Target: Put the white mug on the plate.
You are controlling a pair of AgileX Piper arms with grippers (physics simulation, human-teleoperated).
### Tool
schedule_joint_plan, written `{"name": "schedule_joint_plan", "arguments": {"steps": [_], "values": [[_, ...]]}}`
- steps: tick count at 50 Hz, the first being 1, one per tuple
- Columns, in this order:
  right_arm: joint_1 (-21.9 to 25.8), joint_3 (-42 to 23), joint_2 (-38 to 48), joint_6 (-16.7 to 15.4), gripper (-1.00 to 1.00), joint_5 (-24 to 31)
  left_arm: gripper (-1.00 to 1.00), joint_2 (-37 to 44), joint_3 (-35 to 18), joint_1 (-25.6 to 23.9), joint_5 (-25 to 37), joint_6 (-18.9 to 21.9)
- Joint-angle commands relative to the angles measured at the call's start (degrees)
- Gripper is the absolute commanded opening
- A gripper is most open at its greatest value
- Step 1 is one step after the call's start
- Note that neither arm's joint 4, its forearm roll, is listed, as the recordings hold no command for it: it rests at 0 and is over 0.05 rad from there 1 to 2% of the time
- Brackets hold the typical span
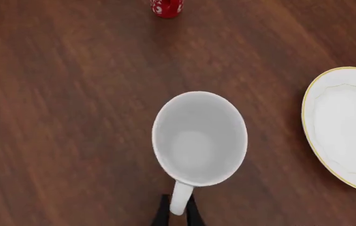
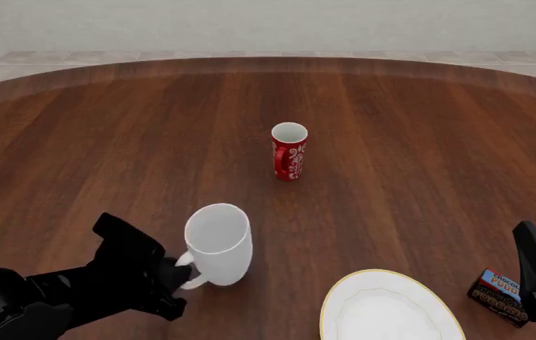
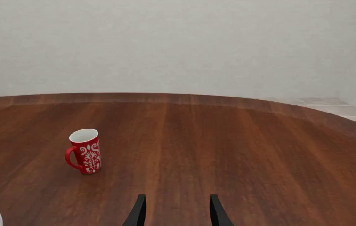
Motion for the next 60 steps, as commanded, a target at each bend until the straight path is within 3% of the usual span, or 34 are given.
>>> {"name": "schedule_joint_plan", "arguments": {"steps": [1,20,33,41,45,46,48,54,57,60], "values": [[0.00,0.00,0.00,-0.01,1.00,0.00,-1.00,0.35,-0.06,0.39,-0.12,0.60],[0.00,0.00,0.00,0.01,1.00,0.00,-1.00,-2.07,0.11,1.71,1.37,2.97],[0.01,0.00,0.00,0.00,1.00,0.00,-1.00,-12.12,-0.90,0.61,8.81,5.64],[0.00,0.00,-0.01,-0.01,1.00,-0.01,-1.00,-16.89,-2.37,-1.42,13.13,5.19],[0.00,0.00,0.00,0.00,1.00,0.00,-1.00,-16.25,-1.06,-2.45,10.58,5.05],[0.00,0.00,0.00,0.00,1.00,0.00,-1.00,-17.79,-2.51,-2.86,13.48,5.04],[-0.01,0.00,-0.01,-0.01,1.00,-0.01,-1.00,-18.53,-1.90,-4.52,12.17,6.33],[0.01,0.00,0.00,0.01,1.00,0.00,-1.00,-17.46,-2.76,-6.35,11.88,5.28],[0.01,0.00,0.00,-0.01,1.00,0.00,-1.00,-18.74,-4.97,-7.36,15.02,5.19],[0.00,0.00,0.00,-0.01,1.00,0.00,-1.00,-16.95,-3.88,-8.37,11.98,5.03]]}}
